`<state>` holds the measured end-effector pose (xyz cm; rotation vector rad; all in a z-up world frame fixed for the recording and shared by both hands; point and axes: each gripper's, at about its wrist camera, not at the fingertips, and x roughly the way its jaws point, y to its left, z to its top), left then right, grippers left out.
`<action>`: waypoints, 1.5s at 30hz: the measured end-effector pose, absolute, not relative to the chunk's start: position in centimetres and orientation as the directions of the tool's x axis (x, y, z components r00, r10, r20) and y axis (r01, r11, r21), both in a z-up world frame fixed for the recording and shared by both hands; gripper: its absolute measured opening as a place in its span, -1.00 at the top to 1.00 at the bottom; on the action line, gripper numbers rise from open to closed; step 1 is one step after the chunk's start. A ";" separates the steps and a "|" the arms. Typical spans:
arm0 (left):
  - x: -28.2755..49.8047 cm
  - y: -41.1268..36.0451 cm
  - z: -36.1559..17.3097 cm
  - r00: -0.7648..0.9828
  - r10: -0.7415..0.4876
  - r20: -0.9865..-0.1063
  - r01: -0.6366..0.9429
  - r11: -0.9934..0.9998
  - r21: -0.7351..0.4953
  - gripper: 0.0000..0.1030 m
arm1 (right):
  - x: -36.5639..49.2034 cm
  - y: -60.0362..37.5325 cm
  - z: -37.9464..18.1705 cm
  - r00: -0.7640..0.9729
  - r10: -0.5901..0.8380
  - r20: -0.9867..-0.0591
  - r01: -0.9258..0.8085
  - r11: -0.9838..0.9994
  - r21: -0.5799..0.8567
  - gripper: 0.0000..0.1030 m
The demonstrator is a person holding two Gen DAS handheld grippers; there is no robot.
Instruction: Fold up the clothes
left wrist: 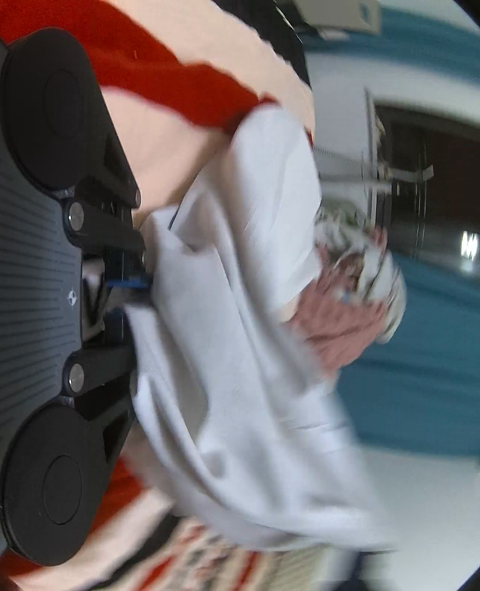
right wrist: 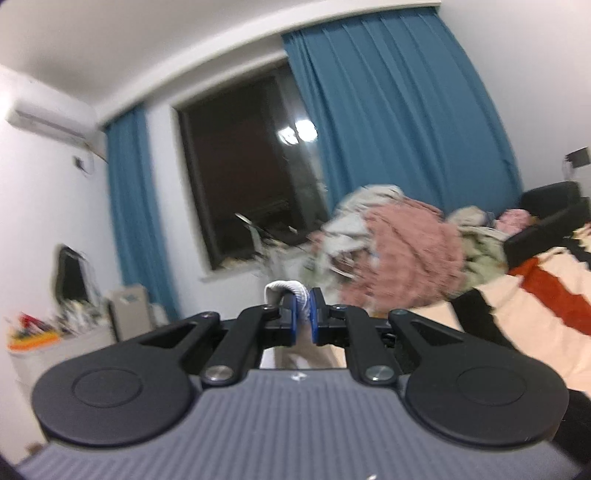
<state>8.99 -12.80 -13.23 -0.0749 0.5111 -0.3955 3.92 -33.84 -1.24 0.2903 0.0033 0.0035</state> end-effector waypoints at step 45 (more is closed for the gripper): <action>3.4 -8.6 -10.7 0.829 -0.335 -0.448 0.423 0.899 0.110 0.92 | 7.2 -32.8 -5.9 0.919 0.049 -0.391 0.083 0.946 0.312 0.79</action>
